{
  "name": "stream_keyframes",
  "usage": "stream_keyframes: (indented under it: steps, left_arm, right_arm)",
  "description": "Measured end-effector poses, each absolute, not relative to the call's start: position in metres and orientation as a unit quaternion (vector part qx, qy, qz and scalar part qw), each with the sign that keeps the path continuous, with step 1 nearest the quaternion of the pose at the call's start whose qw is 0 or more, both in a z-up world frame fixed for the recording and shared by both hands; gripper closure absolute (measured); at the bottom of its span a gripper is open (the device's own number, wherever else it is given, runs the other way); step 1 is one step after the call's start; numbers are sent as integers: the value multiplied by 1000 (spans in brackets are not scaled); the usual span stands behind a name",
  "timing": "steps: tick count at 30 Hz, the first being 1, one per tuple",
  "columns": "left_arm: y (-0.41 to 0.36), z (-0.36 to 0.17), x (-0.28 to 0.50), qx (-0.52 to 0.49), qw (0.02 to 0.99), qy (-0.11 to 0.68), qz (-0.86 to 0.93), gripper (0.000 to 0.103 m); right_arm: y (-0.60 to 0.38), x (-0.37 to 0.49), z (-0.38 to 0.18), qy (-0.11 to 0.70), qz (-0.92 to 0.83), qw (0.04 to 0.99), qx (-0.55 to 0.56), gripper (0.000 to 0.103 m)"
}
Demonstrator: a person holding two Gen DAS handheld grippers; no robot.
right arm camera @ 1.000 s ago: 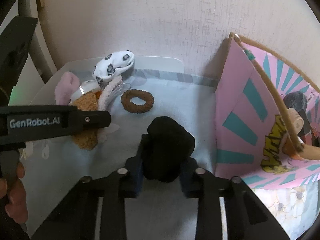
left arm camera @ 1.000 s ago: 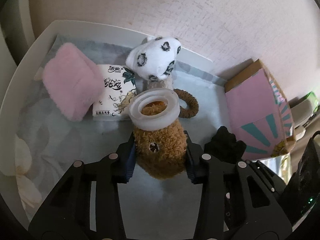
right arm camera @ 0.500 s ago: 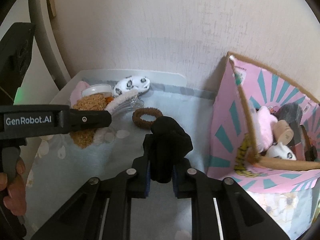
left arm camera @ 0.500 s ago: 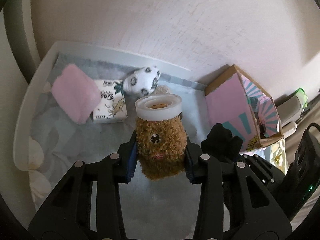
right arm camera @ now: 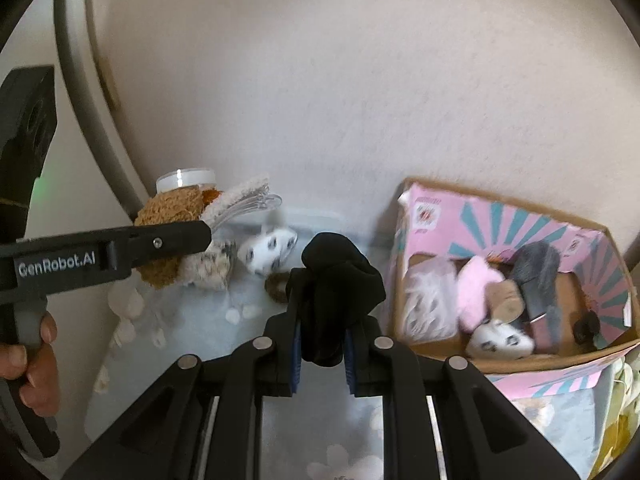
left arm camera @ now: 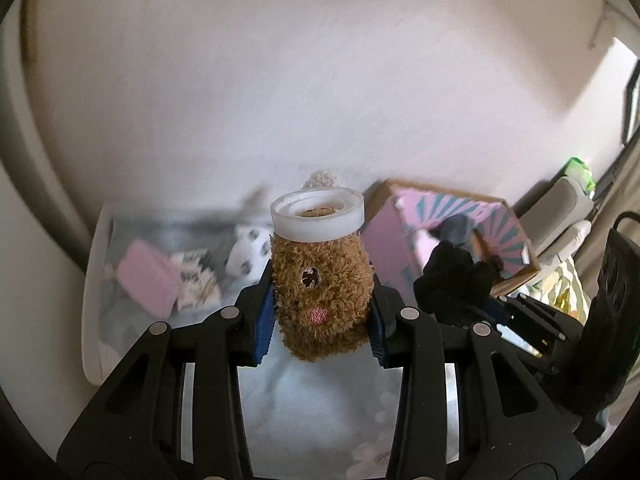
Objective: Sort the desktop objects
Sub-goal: 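Carry the plush and black pouch into the cardboard box and open both tools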
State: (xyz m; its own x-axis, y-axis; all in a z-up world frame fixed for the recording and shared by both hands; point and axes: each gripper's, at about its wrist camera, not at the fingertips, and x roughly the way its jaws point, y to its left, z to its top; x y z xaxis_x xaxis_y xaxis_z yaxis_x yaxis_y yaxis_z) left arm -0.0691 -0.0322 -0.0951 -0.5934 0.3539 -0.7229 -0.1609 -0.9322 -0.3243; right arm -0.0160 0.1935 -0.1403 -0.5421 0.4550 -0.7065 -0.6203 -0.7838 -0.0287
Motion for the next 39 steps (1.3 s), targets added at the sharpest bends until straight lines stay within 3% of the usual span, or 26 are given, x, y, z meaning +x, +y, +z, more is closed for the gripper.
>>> stream_keyframes:
  steps: [7, 15, 31, 32, 34, 35, 36, 39]
  left_arm:
    - [11, -54, -83, -405, 188, -76, 892, 68]
    - [88, -44, -109, -401, 247, -19, 882, 68]
    - [184, -95, -138, -453, 304, 35, 837, 67]
    - [188, -97, -140, -460, 303, 35, 834, 64]
    - [192, -101, -143, -473, 294, 31, 830, 47]
    - [190, -103, -145, -478, 283, 28, 831, 15]
    - [185, -102, -145, -476, 273, 23, 836, 1]
    - [175, -100, -145, -469, 270, 3, 841, 0]
  right_arm:
    - [228, 9, -92, 117, 872, 343, -330, 87]
    - [287, 60, -56, 124, 850, 395, -324, 87]
    - [345, 116, -95, 168, 812, 401, -389, 87]
    - [345, 115, -96, 169, 815, 389, -395, 87]
    - [350, 108, -103, 169, 816, 358, -421, 80]
    - [351, 107, -106, 167, 812, 356, -432, 66]
    - [351, 105, -109, 164, 806, 358, -443, 51]
    - [350, 108, -108, 176, 809, 356, -434, 46]
